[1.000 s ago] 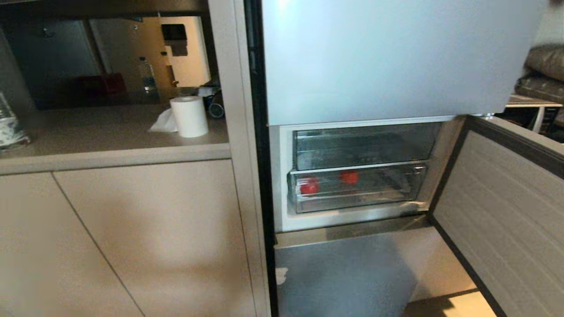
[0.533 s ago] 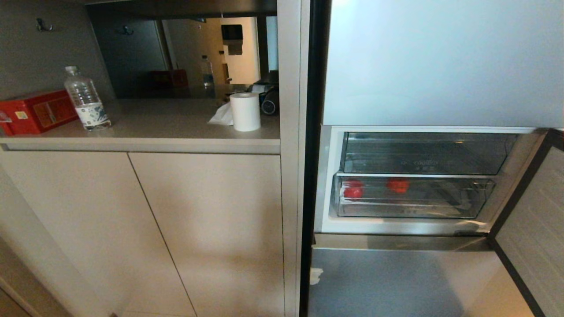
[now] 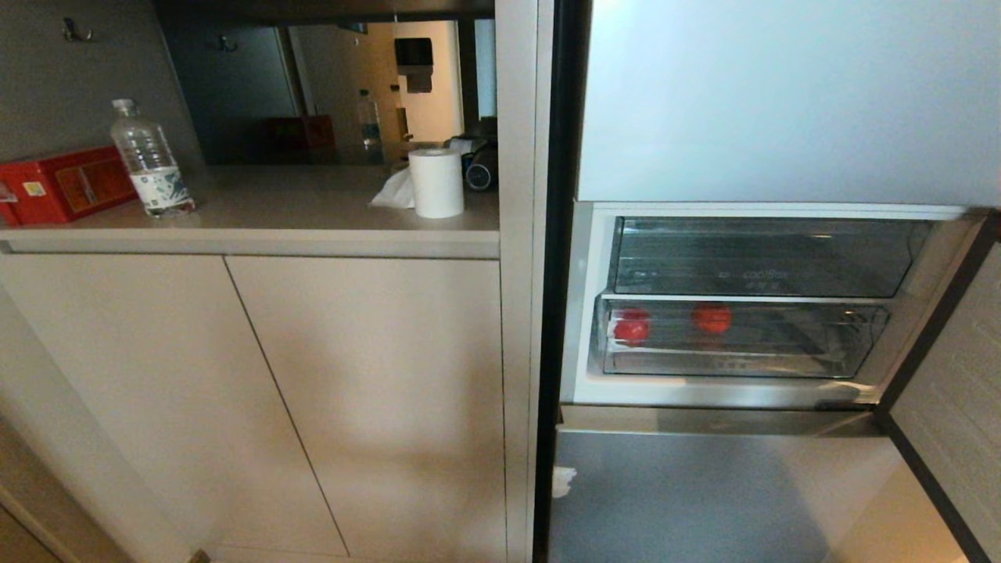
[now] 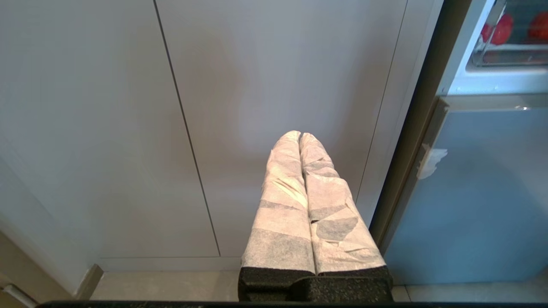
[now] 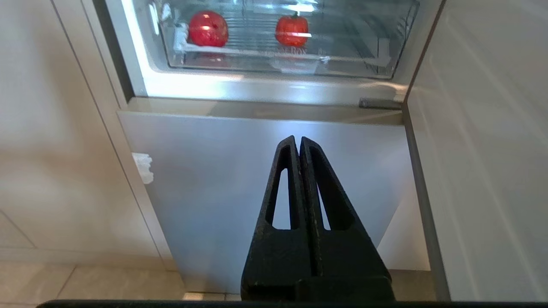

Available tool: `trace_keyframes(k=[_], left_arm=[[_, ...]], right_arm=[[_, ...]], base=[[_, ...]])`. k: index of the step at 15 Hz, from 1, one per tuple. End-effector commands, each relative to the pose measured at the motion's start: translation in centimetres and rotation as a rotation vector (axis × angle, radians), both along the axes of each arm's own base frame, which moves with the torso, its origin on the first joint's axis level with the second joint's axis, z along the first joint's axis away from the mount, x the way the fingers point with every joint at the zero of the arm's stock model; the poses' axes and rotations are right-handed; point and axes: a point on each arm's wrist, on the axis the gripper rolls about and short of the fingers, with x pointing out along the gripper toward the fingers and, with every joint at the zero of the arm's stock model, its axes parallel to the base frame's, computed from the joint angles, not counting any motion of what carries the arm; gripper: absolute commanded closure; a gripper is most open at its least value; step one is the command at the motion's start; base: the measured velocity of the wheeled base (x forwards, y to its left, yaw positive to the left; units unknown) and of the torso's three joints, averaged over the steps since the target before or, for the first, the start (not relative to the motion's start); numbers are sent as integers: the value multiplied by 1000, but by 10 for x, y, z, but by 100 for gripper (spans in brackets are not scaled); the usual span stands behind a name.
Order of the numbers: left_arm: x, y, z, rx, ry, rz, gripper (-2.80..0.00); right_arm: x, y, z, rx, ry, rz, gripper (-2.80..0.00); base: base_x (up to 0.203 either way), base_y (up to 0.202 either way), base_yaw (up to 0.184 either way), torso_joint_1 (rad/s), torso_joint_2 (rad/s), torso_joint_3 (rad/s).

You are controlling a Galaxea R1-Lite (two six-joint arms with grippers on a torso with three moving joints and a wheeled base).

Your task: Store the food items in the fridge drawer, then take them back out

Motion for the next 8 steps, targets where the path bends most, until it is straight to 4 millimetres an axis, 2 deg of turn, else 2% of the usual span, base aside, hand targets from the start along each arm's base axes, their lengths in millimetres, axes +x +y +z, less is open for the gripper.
trace_keyframes(k=[1,4,8], left_arm=[[0,0,0,0,2,0,0],[0,0,0,0,2,1,0],[0,0,0,0,1,1,0]], right_arm=[[0,0,0,0,1,0,0],[0,0,0,0,1,0,0],[0,0,0,0,1,0,0]], base=[[0,0,0,-186,366,181],[0,0,0,-195,404,209],[0,0,0,-254,537,276]])
